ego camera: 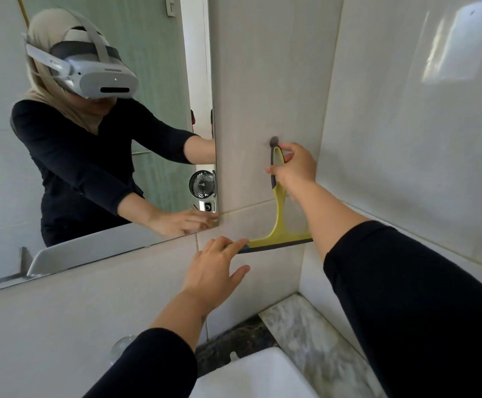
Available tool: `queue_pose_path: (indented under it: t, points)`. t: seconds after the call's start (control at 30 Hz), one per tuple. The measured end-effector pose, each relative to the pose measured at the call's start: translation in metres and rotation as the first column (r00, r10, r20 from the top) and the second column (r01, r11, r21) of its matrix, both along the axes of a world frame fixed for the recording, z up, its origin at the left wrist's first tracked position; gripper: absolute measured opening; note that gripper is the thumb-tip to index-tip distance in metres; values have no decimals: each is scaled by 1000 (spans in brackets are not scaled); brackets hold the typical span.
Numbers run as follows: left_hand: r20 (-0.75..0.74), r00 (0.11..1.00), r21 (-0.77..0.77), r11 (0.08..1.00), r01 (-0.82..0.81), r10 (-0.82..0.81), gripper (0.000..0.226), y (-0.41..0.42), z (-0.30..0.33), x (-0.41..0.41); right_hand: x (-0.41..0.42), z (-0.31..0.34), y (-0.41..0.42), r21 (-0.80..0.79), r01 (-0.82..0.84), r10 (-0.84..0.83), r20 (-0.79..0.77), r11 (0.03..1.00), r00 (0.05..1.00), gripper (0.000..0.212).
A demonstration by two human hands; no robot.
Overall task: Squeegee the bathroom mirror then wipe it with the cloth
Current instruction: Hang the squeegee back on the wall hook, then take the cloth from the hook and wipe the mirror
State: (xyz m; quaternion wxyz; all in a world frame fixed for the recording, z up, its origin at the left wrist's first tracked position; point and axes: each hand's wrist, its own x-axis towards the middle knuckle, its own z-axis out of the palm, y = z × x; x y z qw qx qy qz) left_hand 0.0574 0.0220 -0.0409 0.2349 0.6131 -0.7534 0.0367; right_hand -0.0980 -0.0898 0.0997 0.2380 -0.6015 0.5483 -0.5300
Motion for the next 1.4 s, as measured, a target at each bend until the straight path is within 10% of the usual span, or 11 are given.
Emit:
queue_pose_path:
  t: [0.37, 0.73, 1.13, 1.4]
  points:
    - [-35, 998, 94, 995, -45, 49, 60, 10, 12, 0, 11, -16, 28, 29, 26, -12, -404, 999, 915, 70]
    - [-123, 947, 219, 939, -265, 296, 29, 128, 60, 88, 87, -8, 153, 314, -462, 553, -573, 830, 604, 49]
    - [-220, 670, 95, 699, -708, 709, 33, 315, 105, 242, 266, 17, 272, 322, -784, 798, -501, 530, 334, 45]
    - [-428, 458, 5, 509, -861, 779, 58, 356, 116, 326, 399, 25, 328, 92, -901, 791, -522, 423, 318, 53]
